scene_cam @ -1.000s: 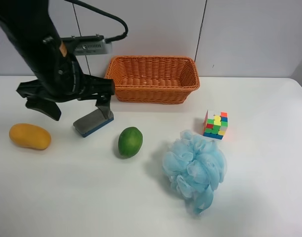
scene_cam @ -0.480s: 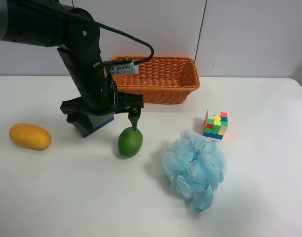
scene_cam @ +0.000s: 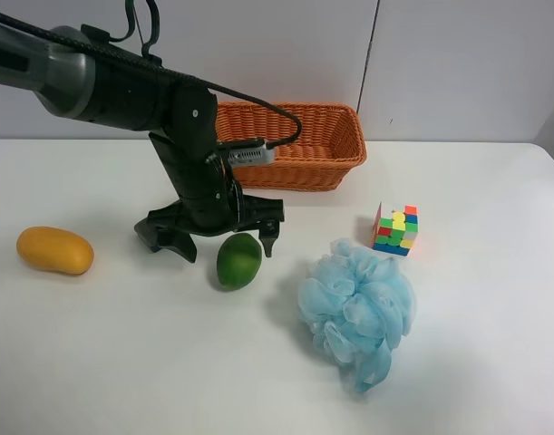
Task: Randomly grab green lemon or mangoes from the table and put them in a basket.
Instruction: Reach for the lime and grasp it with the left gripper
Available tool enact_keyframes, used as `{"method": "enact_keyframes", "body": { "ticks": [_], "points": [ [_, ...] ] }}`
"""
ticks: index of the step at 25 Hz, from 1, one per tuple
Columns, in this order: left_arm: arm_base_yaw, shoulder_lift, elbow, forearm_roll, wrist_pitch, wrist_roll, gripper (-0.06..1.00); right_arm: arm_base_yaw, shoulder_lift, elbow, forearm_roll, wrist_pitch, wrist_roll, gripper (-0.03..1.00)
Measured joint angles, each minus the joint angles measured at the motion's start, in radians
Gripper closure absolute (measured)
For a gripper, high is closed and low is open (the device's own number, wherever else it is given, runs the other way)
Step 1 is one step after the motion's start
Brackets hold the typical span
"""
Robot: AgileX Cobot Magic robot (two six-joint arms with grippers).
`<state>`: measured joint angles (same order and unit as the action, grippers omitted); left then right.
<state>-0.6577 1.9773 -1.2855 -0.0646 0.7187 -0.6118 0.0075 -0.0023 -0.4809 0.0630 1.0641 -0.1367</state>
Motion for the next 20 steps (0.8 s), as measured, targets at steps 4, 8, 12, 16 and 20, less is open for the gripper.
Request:
{"method": "enact_keyframes", "body": {
  "ticks": [4, 8, 12, 16, 20],
  "points": [
    [0.0, 0.041, 0.0, 0.0, -0.043, 0.0, -0.05, 0.0, 0.0, 0.0, 0.0, 0.0, 0.0, -0.02],
    [0.0, 0.072, 0.0, 0.0, -0.076, 0.0, -0.05, 0.0, 0.0, 0.0, 0.0, 0.0, 0.0, -0.02],
    [0.0, 0.09, 0.0, 0.0, -0.094, 0.0, -0.05, 0.0, 0.0, 0.0, 0.0, 0.0, 0.0, -0.02],
    [0.0, 0.093, 0.0, 0.0, -0.096, 0.0, 0.03, 0.0, 0.0, 0.0, 0.0, 0.0, 0.0, -0.02],
    [0.0, 0.093, 0.0, 0.0, -0.096, 0.0, 0.31, 0.0, 0.0, 0.0, 0.0, 0.0, 0.0, -0.02]
  ]
}}
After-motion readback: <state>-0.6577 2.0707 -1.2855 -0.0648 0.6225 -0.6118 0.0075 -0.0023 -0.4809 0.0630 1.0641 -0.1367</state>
